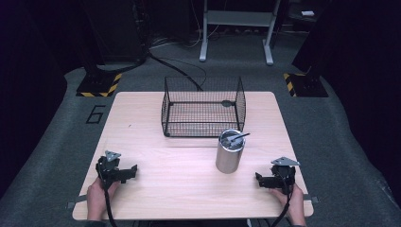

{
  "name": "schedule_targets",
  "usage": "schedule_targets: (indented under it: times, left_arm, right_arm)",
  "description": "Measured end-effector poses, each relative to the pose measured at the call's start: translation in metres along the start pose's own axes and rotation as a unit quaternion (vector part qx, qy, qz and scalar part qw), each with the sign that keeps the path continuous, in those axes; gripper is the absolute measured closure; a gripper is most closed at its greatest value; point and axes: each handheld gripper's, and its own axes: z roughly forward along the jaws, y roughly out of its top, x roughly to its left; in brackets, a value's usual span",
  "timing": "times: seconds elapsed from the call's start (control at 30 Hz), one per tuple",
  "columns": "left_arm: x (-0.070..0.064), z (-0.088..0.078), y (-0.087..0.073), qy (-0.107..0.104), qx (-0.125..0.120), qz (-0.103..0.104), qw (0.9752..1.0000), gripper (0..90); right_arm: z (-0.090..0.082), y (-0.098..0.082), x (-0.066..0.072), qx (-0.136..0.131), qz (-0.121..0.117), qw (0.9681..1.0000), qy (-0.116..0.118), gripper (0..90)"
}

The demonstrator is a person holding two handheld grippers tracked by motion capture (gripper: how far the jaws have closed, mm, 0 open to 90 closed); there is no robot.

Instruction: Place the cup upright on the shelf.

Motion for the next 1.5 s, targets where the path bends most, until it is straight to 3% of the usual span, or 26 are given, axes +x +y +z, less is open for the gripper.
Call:
schedule_targets:
  times: [0.3,0.53,0.7,0.83,1.17,1.3,1.5]
  left_arm:
    - [0.000,0.000,0.000,0.000,0.000,0.000,1.0000,0.0]
    - [0.000,0.000,0.000,0.000,0.000,0.000,1.0000,0.0]
    - [0.000,0.000,0.000,0.000,0.000,0.000,1.0000,0.0]
    - [0.000,0.000,0.000,0.000,0.000,0.000,1.0000,0.0]
    - [0.000,0.000,0.000,0.000,-0.002,0.000,1.0000,0.0]
    - [0.000,0.000,0.000,0.000,-0.002,0.000,1.0000,0.0]
    - [0.000,0.000,0.000,0.000,-0.002,0.000,1.0000,0.0]
  right_arm:
    - [0.000,0.001,-0.002,0.004,-0.006,1.0000,0.005,0.0]
    - [-0.001,0.003,-0.002,0.011,0.008,0.9999,-0.006,0.0]
    - [-0.008,0.004,-0.002,0.004,0.010,0.9999,0.013,0.0]
    - [-0.017,0.010,0.005,-0.014,0.016,0.9994,0.028,0.0]
    - [-0.029,0.032,0.036,-0.040,-0.011,0.9968,0.067,0.0]
    - [-0.032,0.038,0.043,-0.038,-0.024,0.9962,0.074,0.0]
    - [-0.040,0.047,0.053,-0.054,-0.029,0.9943,0.088,0.0]
